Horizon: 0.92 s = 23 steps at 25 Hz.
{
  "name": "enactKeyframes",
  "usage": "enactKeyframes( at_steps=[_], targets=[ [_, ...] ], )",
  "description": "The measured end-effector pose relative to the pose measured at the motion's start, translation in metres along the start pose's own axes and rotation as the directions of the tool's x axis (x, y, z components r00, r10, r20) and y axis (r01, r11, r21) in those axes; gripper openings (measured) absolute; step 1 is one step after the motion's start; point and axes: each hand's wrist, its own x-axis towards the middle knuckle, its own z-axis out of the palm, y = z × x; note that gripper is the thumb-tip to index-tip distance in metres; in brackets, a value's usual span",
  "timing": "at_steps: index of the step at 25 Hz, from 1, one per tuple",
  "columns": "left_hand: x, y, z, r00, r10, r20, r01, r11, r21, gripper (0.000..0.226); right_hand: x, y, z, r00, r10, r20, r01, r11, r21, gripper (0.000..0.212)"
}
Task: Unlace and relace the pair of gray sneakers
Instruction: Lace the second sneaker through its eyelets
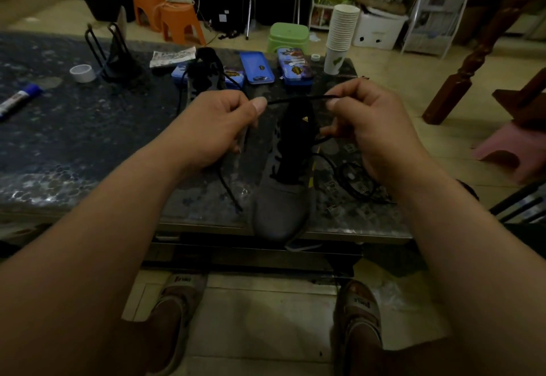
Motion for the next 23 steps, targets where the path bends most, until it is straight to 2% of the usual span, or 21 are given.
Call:
enactKeyframes(
  at_steps=[3,6,8,10,12,13,15,17,18,20,21,23],
  targets=[
    [-0.003,0.003,0.004,1.0,-0.011,-0.001,0.011,1.0,-0.014,0.041,-0.009,-0.006,-0.009,0.997,-0.031,0.068,0.028,0.999,0.042,0.005],
    [-0.005,-0.002,0.005,0.999,-0.043,-0.015,0.043,0.999,0.004,0.041,-0.018,-0.011,-0.018,1.0,-0.016,0.007,0.016,0.999,-0.048,0.006],
    [-0.005,-0.009,0.001,0.995,-0.086,-0.059,0.085,0.996,-0.008,0.043,-0.024,-0.007,-0.028,0.998,0.038,-0.046,-0.051,0.942,-0.33,0.014],
    [-0.007,-0.012,-0.002,0.987,-0.123,-0.107,0.119,0.992,-0.044,0.042,-0.031,0.005,-0.033,0.992,0.124,-0.027,-0.114,0.779,-0.617,0.02],
    [-0.011,-0.01,0.003,0.99,-0.114,-0.082,0.114,0.993,-0.004,0.038,-0.041,0.014,-0.024,0.992,0.118,0.04,-0.049,0.664,-0.746,0.022],
    [-0.014,-0.005,0.01,0.996,-0.087,-0.032,0.089,0.994,0.062,0.035,-0.045,0.014,-0.014,0.994,0.061,0.091,0.029,0.662,-0.749,0.028],
    [-0.021,0.007,0.03,0.994,0.01,0.105,-0.03,0.982,0.188,0.025,-0.051,0.013,0.006,0.968,-0.082,0.235,0.217,0.74,-0.637,0.058],
    [-0.024,0.012,0.05,0.975,0.084,0.204,-0.13,0.965,0.228,0.021,-0.052,0.014,0.025,0.936,-0.088,0.34,0.265,0.812,-0.52,0.071],
    [-0.024,0.011,0.054,0.974,0.098,0.204,-0.148,0.958,0.244,0.021,-0.051,0.019,0.031,0.933,-0.06,0.354,0.245,0.829,-0.503,0.063],
    [-0.021,0.006,0.049,0.983,0.096,0.155,-0.138,0.948,0.287,0.023,-0.044,0.032,0.028,0.951,-0.013,0.31,0.185,0.824,-0.535,0.03],
    [-0.02,0.0,0.042,0.988,0.073,0.139,-0.112,0.948,0.299,0.025,-0.043,0.037,0.023,0.96,0.022,0.279,0.142,0.821,-0.553,0.022],
    [-0.019,-0.01,0.031,0.992,0.013,0.129,-0.05,0.956,0.29,0.029,-0.043,0.044,0.012,0.964,0.082,0.252,0.081,0.813,-0.577,0.02]
  ],
)
